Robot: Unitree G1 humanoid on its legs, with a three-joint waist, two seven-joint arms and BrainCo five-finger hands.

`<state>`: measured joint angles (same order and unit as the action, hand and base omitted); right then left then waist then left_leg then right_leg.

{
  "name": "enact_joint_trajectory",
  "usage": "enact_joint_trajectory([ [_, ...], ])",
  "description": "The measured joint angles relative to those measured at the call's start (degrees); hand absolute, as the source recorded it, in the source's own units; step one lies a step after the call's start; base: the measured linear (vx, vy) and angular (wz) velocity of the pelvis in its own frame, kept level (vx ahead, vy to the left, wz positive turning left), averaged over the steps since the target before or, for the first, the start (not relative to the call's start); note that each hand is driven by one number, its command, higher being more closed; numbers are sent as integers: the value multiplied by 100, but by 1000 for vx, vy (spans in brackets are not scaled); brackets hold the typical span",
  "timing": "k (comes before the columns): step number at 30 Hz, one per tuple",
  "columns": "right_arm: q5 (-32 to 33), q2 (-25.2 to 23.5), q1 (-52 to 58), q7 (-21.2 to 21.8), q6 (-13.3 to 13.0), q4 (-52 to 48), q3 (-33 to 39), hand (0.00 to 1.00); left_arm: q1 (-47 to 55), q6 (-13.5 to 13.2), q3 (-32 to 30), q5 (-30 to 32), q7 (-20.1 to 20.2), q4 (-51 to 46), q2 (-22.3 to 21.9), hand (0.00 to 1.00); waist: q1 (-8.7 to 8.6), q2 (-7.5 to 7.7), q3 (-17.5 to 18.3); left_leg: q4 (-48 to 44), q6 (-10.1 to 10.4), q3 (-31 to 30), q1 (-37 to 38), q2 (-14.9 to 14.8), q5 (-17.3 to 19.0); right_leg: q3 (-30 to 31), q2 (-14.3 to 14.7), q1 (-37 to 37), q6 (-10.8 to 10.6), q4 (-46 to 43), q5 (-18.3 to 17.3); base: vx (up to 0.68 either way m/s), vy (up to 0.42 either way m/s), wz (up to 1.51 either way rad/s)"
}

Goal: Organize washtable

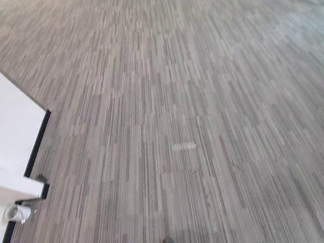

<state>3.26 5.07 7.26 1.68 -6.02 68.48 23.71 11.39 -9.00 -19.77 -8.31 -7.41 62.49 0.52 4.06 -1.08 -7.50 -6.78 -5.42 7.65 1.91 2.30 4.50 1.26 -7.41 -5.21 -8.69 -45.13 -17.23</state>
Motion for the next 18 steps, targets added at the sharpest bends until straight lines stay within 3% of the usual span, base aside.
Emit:
enact_joint_trajectory([
  [1,-78,4,-3,-2,-12,-44,-16,0,-50,4,35,0,4,4,16,0,-14,-84,-45,218,30,-52,342,-51,148,-293,-85,-85,150,61,-88,352,52,-18],
  [3,-107,-49,-13,-13,-22,-158,-66,0,-202,28,102,2,0,-2,88,0,-37,9,-31,445,89,-54,675,-110,243,-541,-89,-352,244,771,-132,258,-24,-3],
  [6,-101,-5,-33,-15,-37,-250,-152,0,-388,28,231,10,-7,-2,56,0,-102,-103,-75,500,234,-69,814,-378,418,-601,231,-728,296,2063,179,285,-91,3],
  [8,-50,-33,-58,-25,-32,-245,-175,0,-381,37,210,56,-15,10,50,0,-185,-73,-81,589,428,-13,1011,-528,574,-527,400,-936,362,3333,1074,272,-142,-11],
  [9,-34,-70,-13,-34,-28,-230,-168,0,-369,42,189,77,-13,34,96,0,-198,-2,-91,602,544,-10,1165,-523,708,-397,413,-983,346,3597,1583,375,-241,9],
  [10,-31,-65,70,-31,-21,-223,-169,0,-349,76,142,179,-13,55,84,0,-277,-35,-85,607,668,-47,1361,-584,834,-351,434,-951,434,3369,2038,349,-246,21],
  [11,-31,-52,89,-32,-23,-228,-166,0,-345,101,106,215,-13,56,77,0,-327,-90,-82,621,721,-74,1429,-644,879,-386,468,-984,464,3163,2067,414,-292,28],
  [13,34,12,73,-29,-16,-231,-176,0,-375,119,16,281,-2,51,-75,0,-322,-261,-34,474,881,-104,1460,-798,858,-490,552,-1232,668,2397,1524,421,-311,23],
  [15,86,37,125,-33,-19,-231,-147,0,-391,120,-5,296,-5,26,-68,0,-385,-188,-93,-394,910,-306,1138,-800,858,-640,387,-1189,790,1946,1143,323,-282,48],
  [17,87,47,177,-38,-3,-179,-175,0,-404,101,2,290,-14,-20,-73,0,-350,-165,-118,-1720,1310,-361,694,-948,779,-893,239,-749,969,1866,810,340,-285,65],
  [18,87,79,175,-33,-6,-182,-210,0,-404,84,14,288,-15,-47,-72,0,-348,-169,-115,-1834,1314,-284,563,-1058,793,-1026,226,-549,991,1986,772,214,-198,52],
])
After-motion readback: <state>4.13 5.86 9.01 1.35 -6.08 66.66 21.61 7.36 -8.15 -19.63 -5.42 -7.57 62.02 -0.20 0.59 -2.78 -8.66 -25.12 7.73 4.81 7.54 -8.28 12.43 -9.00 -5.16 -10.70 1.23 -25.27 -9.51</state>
